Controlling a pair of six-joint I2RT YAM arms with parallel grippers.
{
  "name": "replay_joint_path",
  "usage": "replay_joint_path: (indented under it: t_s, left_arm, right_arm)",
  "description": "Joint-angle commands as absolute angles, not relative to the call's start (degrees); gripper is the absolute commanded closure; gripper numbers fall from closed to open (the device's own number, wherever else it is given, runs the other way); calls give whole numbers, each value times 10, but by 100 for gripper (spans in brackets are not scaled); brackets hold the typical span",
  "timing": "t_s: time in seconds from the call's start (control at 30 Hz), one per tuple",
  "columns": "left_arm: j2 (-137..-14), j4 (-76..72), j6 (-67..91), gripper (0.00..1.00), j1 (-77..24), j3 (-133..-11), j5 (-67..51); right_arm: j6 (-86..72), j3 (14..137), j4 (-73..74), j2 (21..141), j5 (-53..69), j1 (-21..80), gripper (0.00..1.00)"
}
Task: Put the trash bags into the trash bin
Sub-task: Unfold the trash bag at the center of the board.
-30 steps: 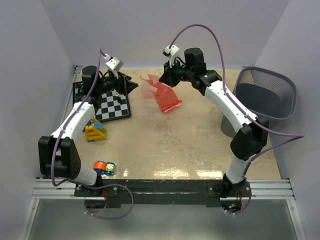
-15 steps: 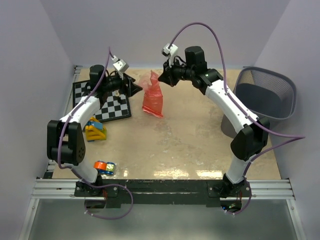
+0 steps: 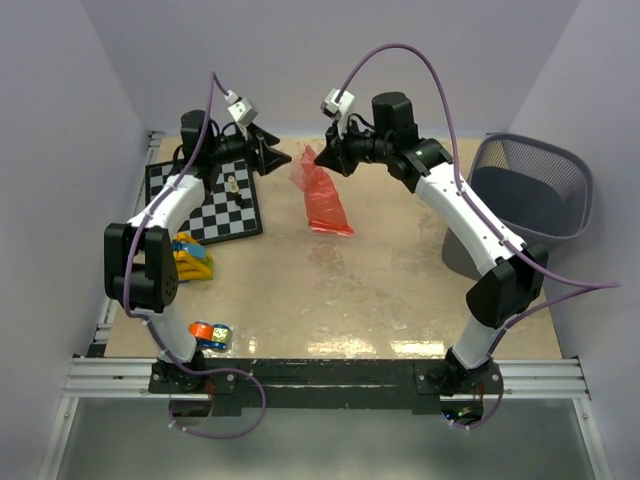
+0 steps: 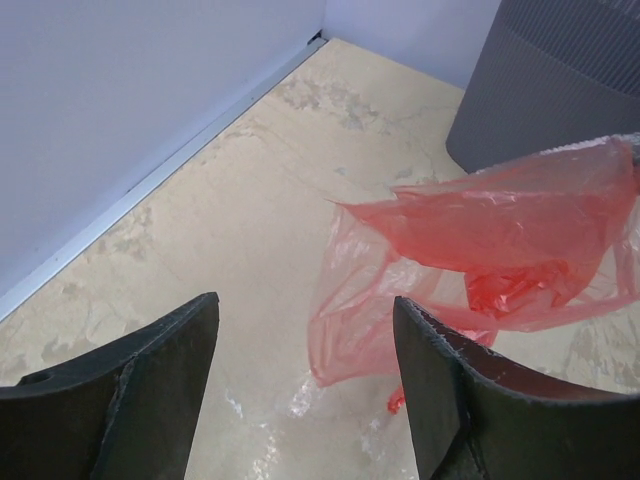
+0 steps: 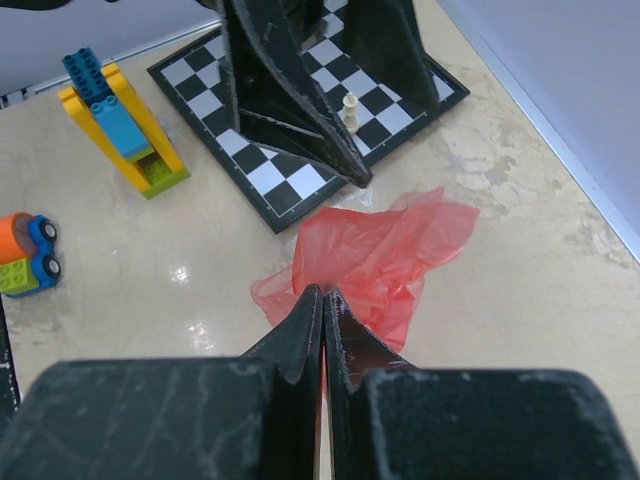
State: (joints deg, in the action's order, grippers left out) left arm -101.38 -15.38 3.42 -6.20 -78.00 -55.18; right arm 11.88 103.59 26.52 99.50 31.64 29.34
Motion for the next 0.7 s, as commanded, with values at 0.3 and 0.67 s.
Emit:
replay_joint_path:
  t_s: [0.3, 0.67]
  left_arm:
    - [-1127, -98, -26, 27, -105, -922, -673]
    - [-1156, -66, -24, 90, -105, -960, -743]
  right_arm:
    - [155, 1069, 287, 971, 351, 295, 100]
    - [157, 1065, 293, 972, 321, 294, 100]
